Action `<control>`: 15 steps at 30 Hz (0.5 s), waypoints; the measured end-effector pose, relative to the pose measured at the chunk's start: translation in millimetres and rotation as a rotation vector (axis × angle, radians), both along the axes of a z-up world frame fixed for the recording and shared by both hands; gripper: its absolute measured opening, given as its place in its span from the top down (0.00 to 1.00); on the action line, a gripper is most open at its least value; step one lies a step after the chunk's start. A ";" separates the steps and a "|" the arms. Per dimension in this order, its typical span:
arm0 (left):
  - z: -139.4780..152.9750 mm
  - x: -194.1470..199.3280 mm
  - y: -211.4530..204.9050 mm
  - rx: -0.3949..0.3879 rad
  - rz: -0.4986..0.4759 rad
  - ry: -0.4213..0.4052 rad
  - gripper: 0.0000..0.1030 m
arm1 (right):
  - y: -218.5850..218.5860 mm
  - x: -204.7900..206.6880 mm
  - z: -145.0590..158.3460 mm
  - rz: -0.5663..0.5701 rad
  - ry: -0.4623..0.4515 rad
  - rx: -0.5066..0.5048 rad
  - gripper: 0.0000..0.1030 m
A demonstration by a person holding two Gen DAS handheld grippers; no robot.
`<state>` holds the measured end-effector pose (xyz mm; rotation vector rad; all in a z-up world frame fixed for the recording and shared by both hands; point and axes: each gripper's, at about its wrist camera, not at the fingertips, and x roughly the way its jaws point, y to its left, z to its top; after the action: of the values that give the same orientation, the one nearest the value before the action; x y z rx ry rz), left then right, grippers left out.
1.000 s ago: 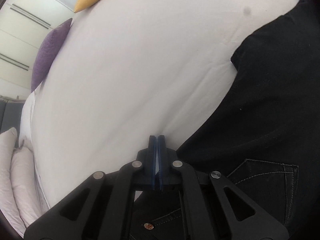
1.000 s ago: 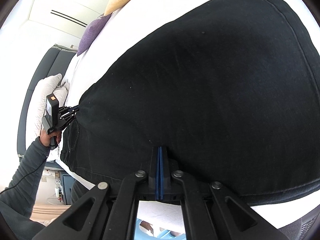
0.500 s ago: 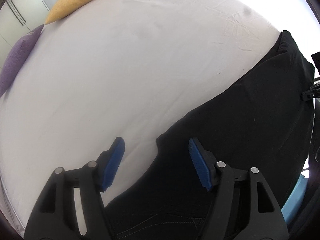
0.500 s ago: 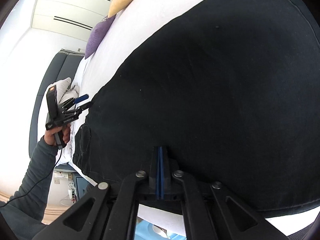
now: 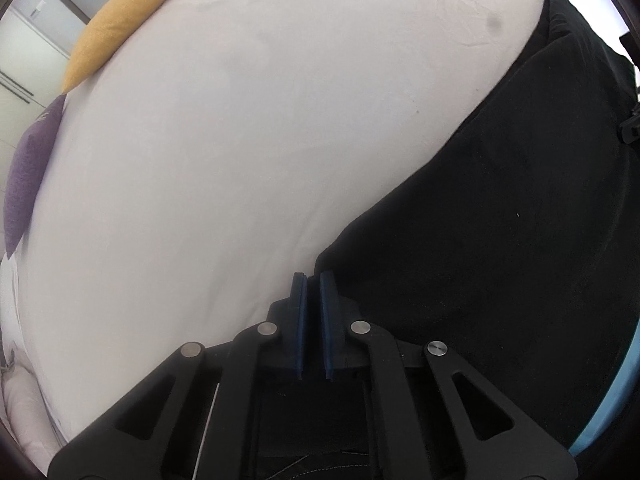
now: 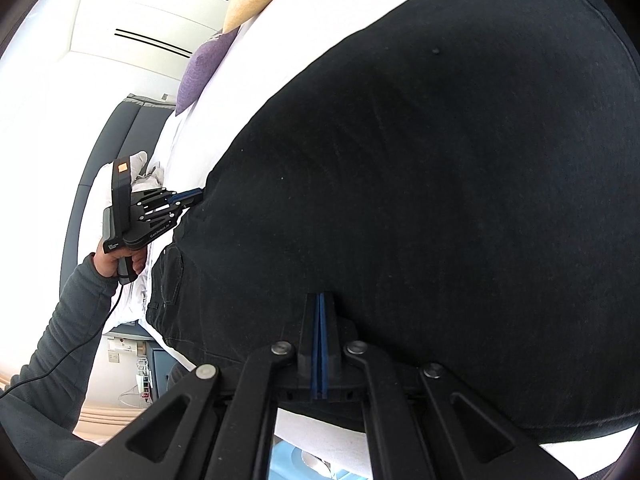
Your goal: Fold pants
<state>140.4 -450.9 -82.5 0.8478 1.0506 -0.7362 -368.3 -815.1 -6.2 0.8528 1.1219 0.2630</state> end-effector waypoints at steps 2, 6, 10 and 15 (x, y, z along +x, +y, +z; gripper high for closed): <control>7.7 7.5 1.3 -0.036 0.052 -0.031 0.96 | -0.2 -0.3 1.1 -0.003 -0.003 -0.008 1.00; 4.6 4.3 32.9 -0.044 0.093 -0.055 0.95 | 2.2 -1.1 2.5 -0.001 -0.009 -0.026 1.00; -13.0 -20.4 28.5 -0.039 0.120 -0.119 0.90 | 0.9 -3.3 4.1 0.004 -0.021 -0.022 1.00; 26.9 -45.3 69.5 0.008 0.141 -0.308 0.88 | -1.5 3.7 41.8 -0.006 -0.030 -0.037 0.87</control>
<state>95.1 -381.4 -55.6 0.8538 0.8276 -0.4654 -364.6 -816.6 35.7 0.8168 1.0928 0.2491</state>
